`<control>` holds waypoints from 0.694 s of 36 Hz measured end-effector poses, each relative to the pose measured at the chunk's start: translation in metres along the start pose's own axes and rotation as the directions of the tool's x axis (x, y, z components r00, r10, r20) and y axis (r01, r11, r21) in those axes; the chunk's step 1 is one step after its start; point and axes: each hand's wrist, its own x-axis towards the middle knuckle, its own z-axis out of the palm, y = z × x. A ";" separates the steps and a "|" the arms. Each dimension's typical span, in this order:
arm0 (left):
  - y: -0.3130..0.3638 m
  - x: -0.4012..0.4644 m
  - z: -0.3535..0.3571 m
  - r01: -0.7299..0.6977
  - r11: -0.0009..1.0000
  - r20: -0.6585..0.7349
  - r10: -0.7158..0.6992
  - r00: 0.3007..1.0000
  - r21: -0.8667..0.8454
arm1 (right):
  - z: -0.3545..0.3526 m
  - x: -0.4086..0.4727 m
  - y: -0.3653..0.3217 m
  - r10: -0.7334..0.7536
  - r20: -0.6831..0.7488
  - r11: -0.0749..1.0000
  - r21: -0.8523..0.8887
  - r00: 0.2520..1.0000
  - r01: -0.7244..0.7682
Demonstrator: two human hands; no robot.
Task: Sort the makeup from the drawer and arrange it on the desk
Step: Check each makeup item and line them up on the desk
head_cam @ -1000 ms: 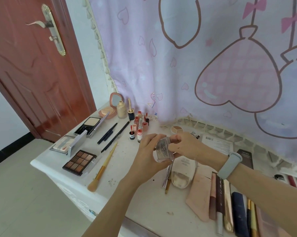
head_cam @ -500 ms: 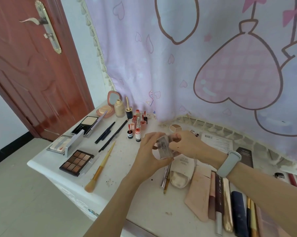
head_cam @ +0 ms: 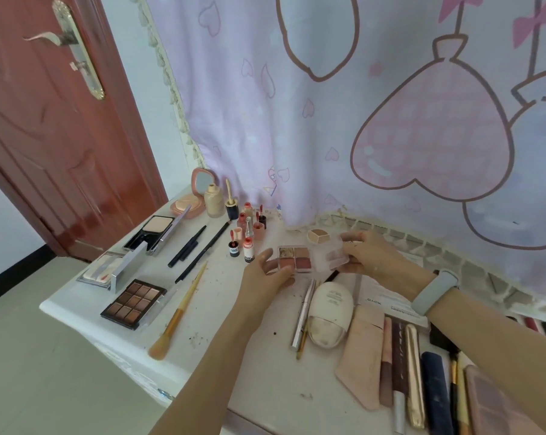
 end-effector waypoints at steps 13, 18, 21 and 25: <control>0.000 -0.002 0.001 -0.108 0.750 -0.043 0.179 0.983 0.652 | 0.016 0.012 0.010 0.060 -0.085 0.989 0.138 0.995 -0.048; -0.014 -0.015 -0.004 -0.286 0.460 0.173 0.273 0.946 0.840 | 0.019 0.013 0.016 -0.011 -0.136 0.999 -0.055 0.991 0.004; -0.024 -0.020 -0.010 -0.334 0.315 0.237 0.307 0.922 0.889 | 0.015 0.013 0.020 -0.103 -0.141 0.973 -0.220 0.985 0.071; -0.032 -0.025 -0.016 -0.391 0.193 0.312 0.341 0.887 0.900 | 0.012 0.010 0.024 -0.314 -0.127 0.795 -0.577 0.941 0.188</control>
